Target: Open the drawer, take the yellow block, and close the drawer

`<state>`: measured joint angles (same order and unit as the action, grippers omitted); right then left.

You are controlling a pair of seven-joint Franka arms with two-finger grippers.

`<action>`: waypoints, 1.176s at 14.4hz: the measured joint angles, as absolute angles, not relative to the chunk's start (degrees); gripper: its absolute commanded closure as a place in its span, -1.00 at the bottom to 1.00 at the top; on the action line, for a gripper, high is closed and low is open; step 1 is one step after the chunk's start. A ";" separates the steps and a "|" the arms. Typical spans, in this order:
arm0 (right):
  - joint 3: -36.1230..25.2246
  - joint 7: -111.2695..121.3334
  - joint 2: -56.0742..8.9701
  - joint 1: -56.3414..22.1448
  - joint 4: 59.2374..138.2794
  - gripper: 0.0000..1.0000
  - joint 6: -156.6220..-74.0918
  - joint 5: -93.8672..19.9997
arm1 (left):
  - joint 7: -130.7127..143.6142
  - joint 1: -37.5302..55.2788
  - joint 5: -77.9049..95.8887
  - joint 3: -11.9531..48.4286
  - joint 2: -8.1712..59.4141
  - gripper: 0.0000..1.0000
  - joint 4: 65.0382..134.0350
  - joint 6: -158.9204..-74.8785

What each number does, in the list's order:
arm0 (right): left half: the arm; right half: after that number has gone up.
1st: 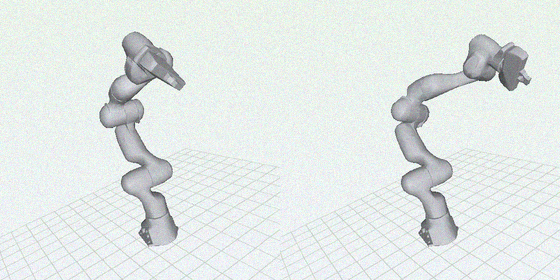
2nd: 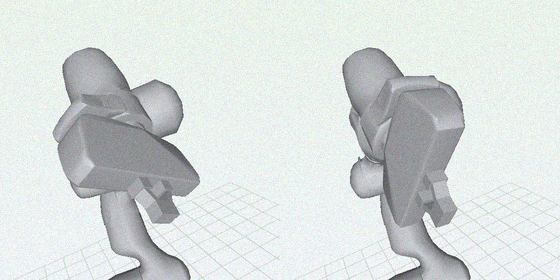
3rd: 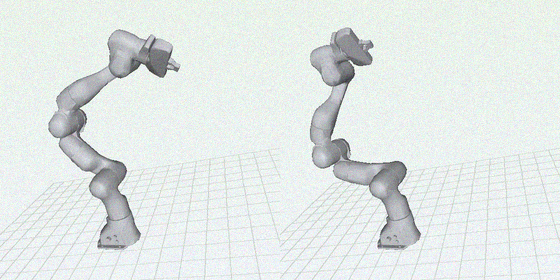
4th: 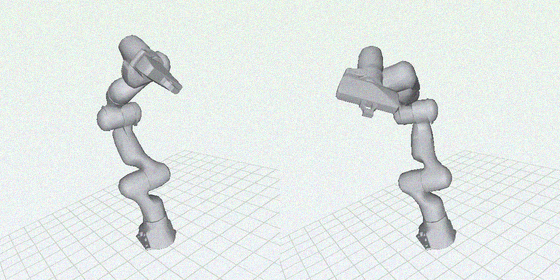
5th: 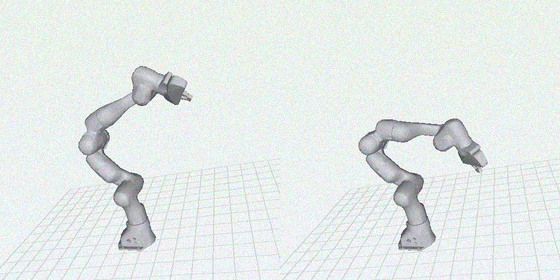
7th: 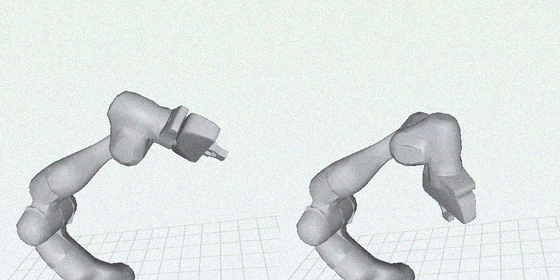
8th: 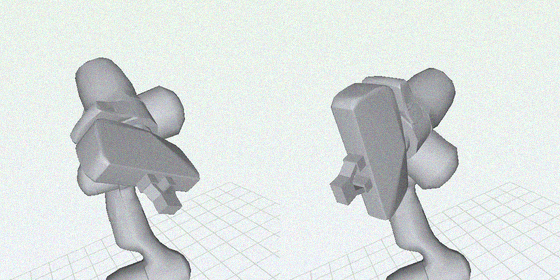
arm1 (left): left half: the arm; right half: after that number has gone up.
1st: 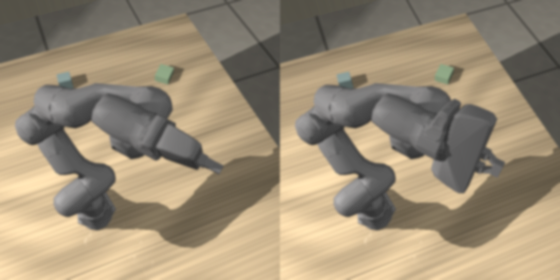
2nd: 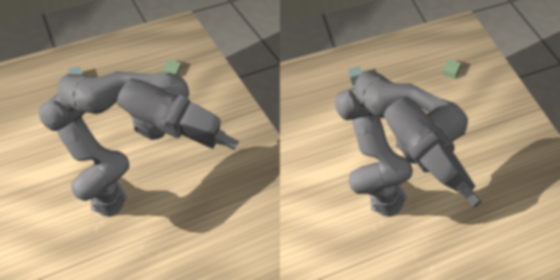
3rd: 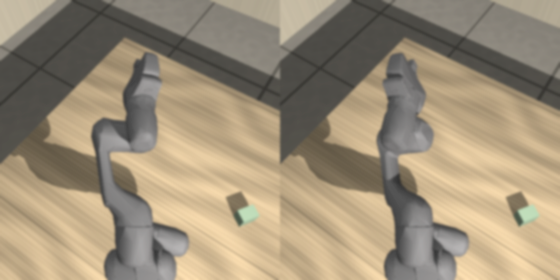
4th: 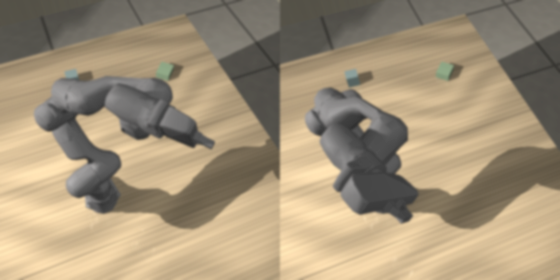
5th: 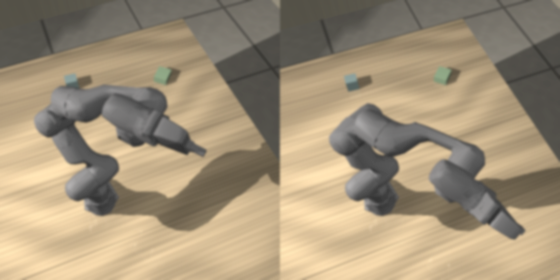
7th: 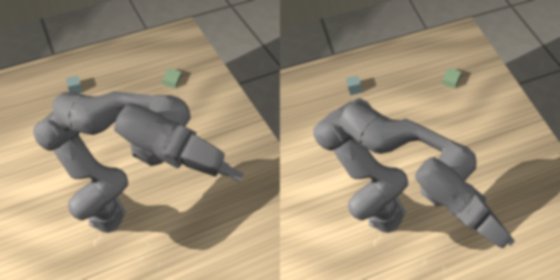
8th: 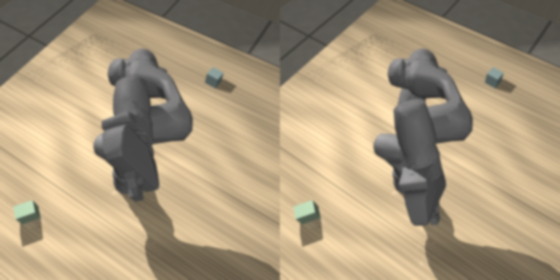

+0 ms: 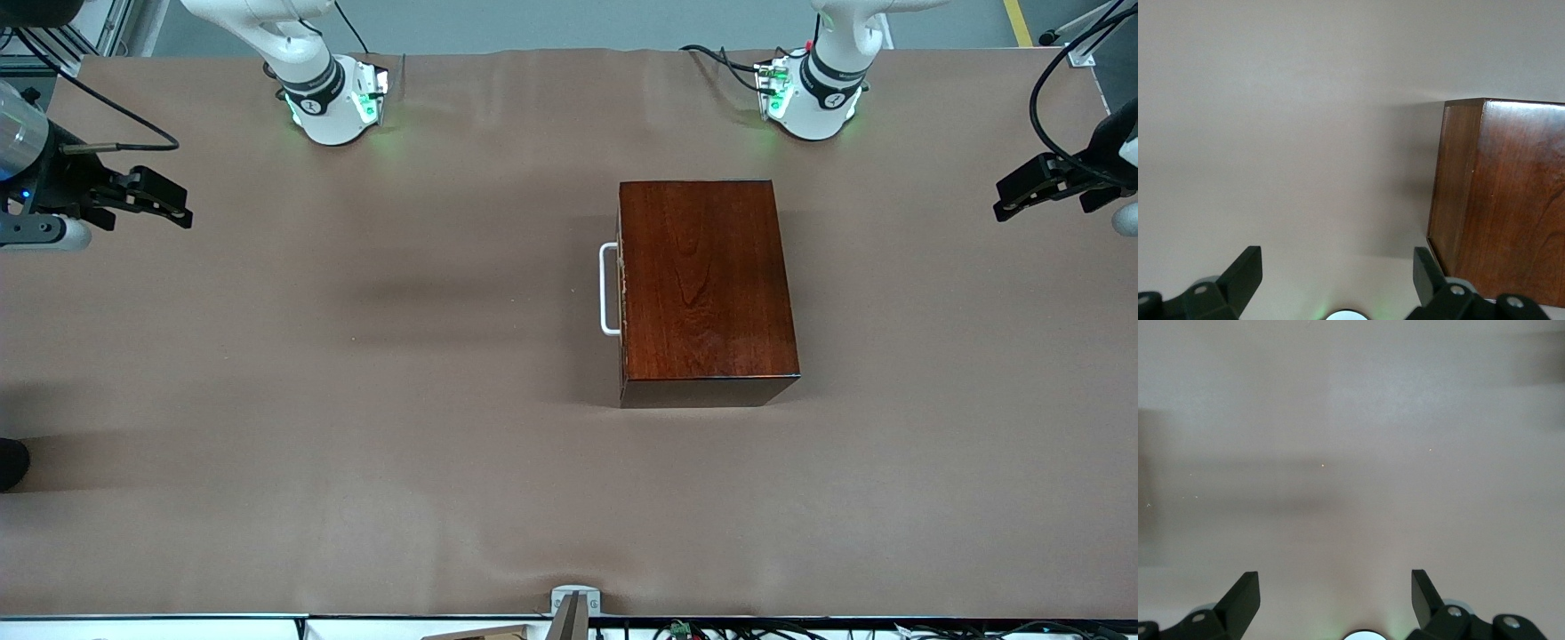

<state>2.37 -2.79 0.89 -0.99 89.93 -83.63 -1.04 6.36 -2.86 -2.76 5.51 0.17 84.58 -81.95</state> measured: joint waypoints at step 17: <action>2.06 -2.79 0.91 -0.61 89.48 -1.00 -83.63 -1.04 | 11.93 3.76 -2.72 13.23 3.03 -1.00 81.17 -82.02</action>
